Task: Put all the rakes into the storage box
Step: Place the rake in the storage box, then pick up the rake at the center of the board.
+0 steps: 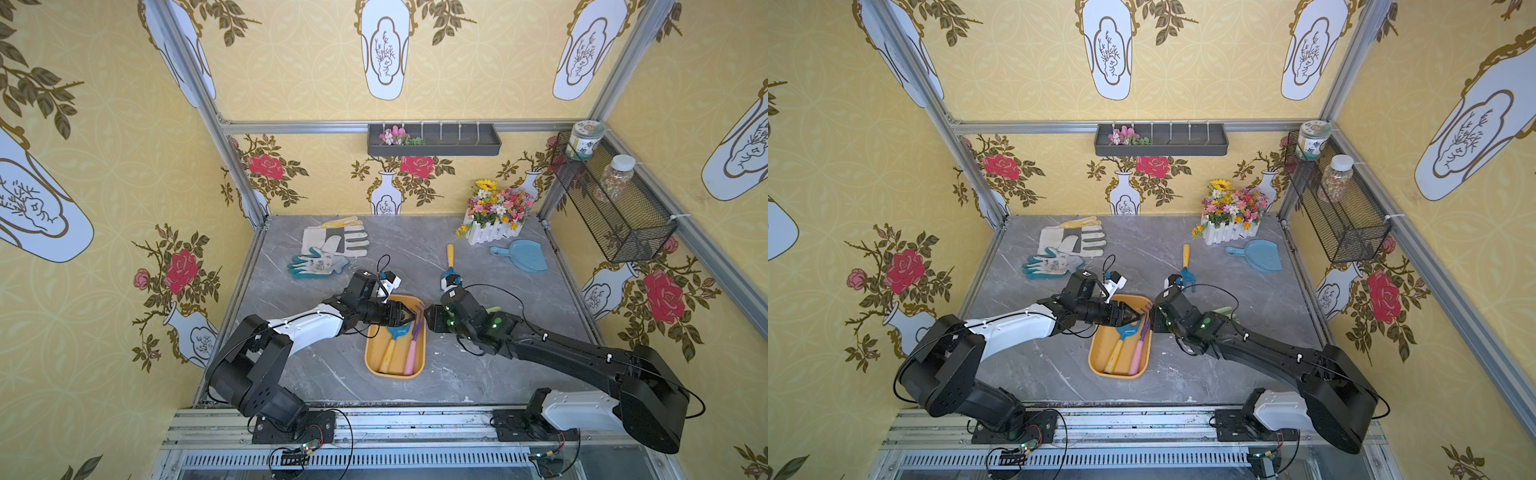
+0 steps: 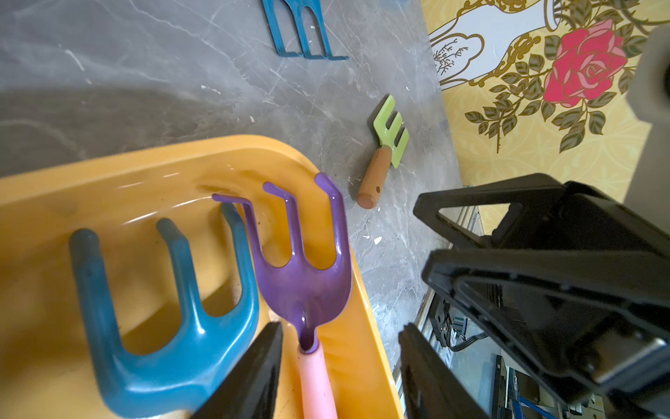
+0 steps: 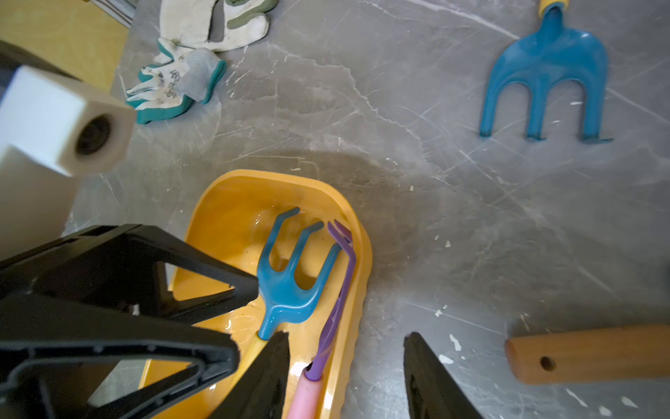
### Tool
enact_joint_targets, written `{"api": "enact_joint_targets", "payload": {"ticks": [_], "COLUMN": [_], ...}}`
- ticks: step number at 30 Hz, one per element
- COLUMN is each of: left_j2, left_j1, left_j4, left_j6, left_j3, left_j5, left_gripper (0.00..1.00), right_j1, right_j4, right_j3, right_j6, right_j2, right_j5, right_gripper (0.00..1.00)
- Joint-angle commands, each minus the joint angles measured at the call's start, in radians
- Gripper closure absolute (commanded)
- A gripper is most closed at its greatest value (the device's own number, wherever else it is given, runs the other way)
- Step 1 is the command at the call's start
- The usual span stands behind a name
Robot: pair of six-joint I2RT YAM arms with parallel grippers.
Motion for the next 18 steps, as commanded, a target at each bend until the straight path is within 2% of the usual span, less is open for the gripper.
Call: {"api": "enact_joint_targets", "payload": {"ticks": [1,5,7,12,18], "left_j2": [-0.009,-0.045,-0.066,-0.101,-0.138], "left_j1": [0.0,0.001,0.002,0.002,0.001], "left_j4": [-0.012,0.006,0.028,0.069,0.086], "left_j6": [0.013,0.006,-0.004,-0.026,-0.032], "left_j3": [0.006,0.011,0.013,0.017,-0.006], "left_j5": [-0.005,-0.043,-0.061,-0.078,-0.094], "left_gripper": [0.42,0.41,0.4,0.39,0.4], "right_j1": [-0.001,-0.007,-0.022,-0.09,-0.163], "right_j4": [-0.083,-0.2,-0.227,-0.309,-0.305], "right_j3": [0.008,0.009,0.002,0.004,0.006], "right_j6": [0.045,0.153,0.186,0.264,0.295], "right_j2": [-0.002,-0.009,-0.011,0.034,0.09], "right_j5": [0.099,0.209,0.219,0.165,0.079], "right_gripper": [0.42,0.33,0.33,0.28,0.24]}}
